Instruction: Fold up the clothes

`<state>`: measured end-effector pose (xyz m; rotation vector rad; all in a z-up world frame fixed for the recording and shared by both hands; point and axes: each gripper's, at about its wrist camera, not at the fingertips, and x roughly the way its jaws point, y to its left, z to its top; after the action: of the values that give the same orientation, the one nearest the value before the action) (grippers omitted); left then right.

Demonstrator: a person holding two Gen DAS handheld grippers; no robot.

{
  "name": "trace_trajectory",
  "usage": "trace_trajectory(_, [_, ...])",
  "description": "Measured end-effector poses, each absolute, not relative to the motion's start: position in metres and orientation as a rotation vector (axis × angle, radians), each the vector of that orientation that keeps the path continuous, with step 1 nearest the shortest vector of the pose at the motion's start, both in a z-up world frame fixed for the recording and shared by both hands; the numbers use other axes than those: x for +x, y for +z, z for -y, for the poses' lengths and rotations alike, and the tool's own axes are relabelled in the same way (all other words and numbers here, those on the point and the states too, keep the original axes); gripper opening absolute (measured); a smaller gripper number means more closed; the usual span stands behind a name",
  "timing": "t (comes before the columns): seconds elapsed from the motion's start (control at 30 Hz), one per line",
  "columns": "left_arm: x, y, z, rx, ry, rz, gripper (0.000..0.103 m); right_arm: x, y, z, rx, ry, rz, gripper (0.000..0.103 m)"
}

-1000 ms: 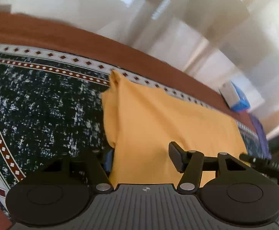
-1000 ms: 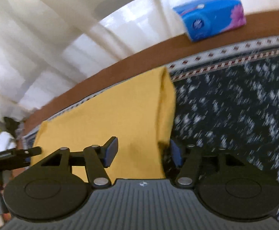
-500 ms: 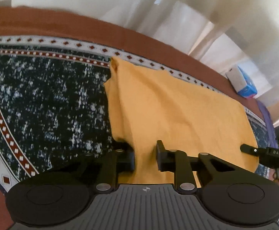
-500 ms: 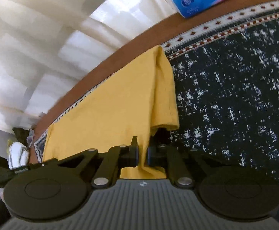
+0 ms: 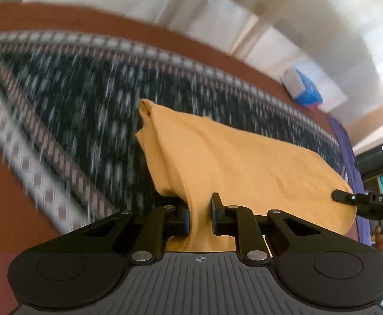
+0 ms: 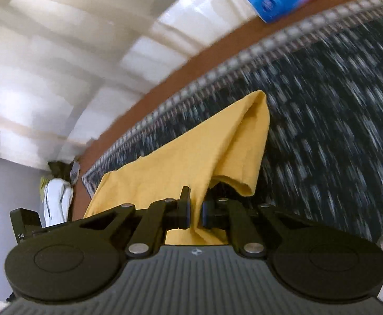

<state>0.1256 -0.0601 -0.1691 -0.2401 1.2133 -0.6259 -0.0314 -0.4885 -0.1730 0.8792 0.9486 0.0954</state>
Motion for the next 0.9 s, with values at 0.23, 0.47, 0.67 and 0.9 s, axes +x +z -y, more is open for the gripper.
trace_trajectory(0.23, [0.081, -0.196, 0.043, -0.246, -0.498, -1.221, 0.052, -0.098, -0.219, 0.48, 0.928, -0.026, -1.034, 0.018])
trace_trajectory(0.47, [0.069, -0.153, 0.022, -0.243, -0.409, -1.067, 0.057, -0.124, -0.205, 0.487, 0.942, -0.089, -0.926, 0.038])
trace_trajectory(0.67, [0.06, -0.136, 0.063, -0.172, -0.545, -1.024, 0.06, -0.128, -0.208, 0.484, 0.934, -0.088, -0.919, 0.039])
trace_trajectory(0.9, [0.052, -0.16, 0.117, -0.031, -0.606, -1.05, 0.06, -0.115, -0.215, 0.488, 0.904, -0.088, -0.861, 0.042])
